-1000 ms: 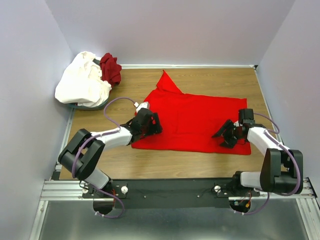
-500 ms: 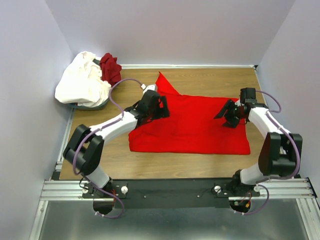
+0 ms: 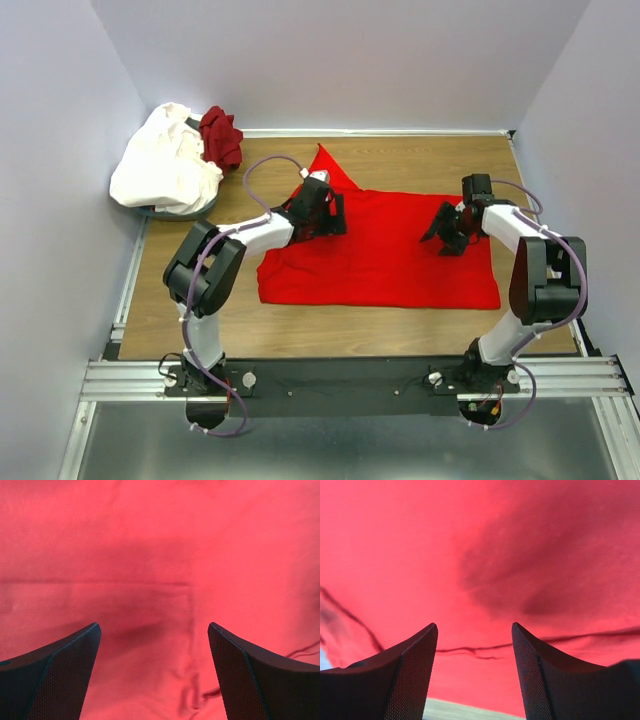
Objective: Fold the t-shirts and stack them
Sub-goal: Fold the tshirt
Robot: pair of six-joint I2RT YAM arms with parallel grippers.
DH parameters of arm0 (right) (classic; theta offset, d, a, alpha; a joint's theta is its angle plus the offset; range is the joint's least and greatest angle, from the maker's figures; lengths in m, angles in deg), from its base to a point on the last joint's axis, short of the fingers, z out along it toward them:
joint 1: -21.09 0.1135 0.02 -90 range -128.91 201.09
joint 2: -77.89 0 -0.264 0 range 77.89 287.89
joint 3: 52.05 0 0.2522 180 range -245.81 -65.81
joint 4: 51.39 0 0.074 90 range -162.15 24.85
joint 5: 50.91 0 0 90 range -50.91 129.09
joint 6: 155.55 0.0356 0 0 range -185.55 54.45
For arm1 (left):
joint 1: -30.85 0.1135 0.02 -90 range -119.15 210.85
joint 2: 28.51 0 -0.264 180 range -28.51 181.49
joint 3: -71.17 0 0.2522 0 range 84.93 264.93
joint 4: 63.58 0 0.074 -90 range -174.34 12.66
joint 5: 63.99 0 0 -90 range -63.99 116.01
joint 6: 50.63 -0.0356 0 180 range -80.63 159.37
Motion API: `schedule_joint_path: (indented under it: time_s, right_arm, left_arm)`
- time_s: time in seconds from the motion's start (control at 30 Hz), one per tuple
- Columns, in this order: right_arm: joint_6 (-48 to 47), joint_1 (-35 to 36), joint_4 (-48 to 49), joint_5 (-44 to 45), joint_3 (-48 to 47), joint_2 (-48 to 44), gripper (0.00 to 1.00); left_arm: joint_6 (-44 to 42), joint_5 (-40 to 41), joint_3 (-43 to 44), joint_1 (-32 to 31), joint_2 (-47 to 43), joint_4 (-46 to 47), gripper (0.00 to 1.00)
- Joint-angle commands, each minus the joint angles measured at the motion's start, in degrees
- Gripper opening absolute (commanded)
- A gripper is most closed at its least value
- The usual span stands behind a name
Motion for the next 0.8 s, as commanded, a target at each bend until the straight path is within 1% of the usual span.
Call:
schedule_joint_path:
  time_s: [0.0,0.13,0.27,0.37,0.77]
  right_arm:
    - [-1.5,0.1,1.0,4.2,2.0,1.9,0.68]
    - [-1.6,0.1,1.0,4.9,4.0,2.3,0.68]
    - [-1.6,0.1,1.1,5.8,6.6,1.1,0.68]
    - [-1.5,0.2,1.1,6.8,9.2,-0.3,0.68]
    - [-0.2,0.1,0.9,5.2,16.9,-7.8,0.68]
  left_arm:
    - [-0.7,-1.9,-4.6,0.6,0.6,3.1,0.95]
    - [0.4,-2.5,-9.9,0.6,0.7,5.7,0.96]
    - [1.4,-2.5,-13.3,0.5,0.6,6.5,0.95]
    - [2.4,-2.5,-15.9,0.5,-0.7,7.3,0.95]
    - [6.0,-2.5,-26.6,0.5,-8.8,7.2,0.95]
